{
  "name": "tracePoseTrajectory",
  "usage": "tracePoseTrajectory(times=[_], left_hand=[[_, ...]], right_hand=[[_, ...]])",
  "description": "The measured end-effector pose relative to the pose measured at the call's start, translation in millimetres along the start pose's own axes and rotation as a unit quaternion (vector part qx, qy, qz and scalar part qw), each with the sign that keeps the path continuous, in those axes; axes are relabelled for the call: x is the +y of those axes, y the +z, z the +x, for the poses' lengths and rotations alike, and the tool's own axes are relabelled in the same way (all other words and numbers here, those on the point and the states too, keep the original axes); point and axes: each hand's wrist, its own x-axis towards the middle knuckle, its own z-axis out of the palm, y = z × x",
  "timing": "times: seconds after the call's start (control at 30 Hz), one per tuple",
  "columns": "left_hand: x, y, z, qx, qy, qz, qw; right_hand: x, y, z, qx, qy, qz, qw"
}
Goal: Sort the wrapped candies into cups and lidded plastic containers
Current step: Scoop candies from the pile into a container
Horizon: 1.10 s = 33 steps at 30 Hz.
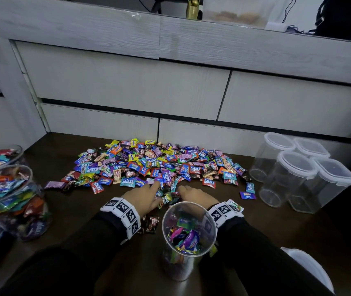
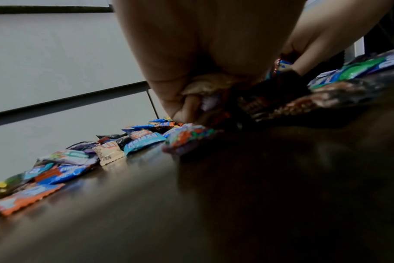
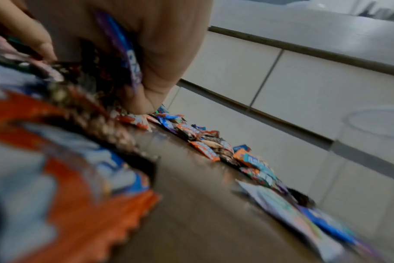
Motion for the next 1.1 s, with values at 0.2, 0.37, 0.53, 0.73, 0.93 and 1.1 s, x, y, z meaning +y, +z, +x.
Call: tracePoseTrajectory(times=[0.2, 0.37, 0.53, 0.73, 0.93, 1.1], left_hand=[[4, -7, -8, 0.102, -0.015, -0.038, 0.994], [12, -18, -18, 0.153, -0.03, -0.074, 0.985], [13, -40, -31, 0.232, -0.05, -0.162, 0.958], [36, -86, -65, 0.319, 0.024, -0.24, 0.916], [70, -104, -106, 0.31, 0.111, -0.14, 0.934], [86, -93, -125, 0.27, 0.141, -0.025, 0.952]], right_hand=[[18, 0, -20, 0.136, 0.009, 0.066, 0.988], [22, -7, -37, 0.203, 0.018, 0.105, 0.973], [22, -20, -58, 0.27, 0.028, 0.156, 0.95], [13, -39, -80, 0.336, 0.028, 0.175, 0.925], [-7, -54, -104, 0.39, -0.015, 0.229, 0.892], [-22, -59, -117, 0.408, -0.042, 0.218, 0.885]])
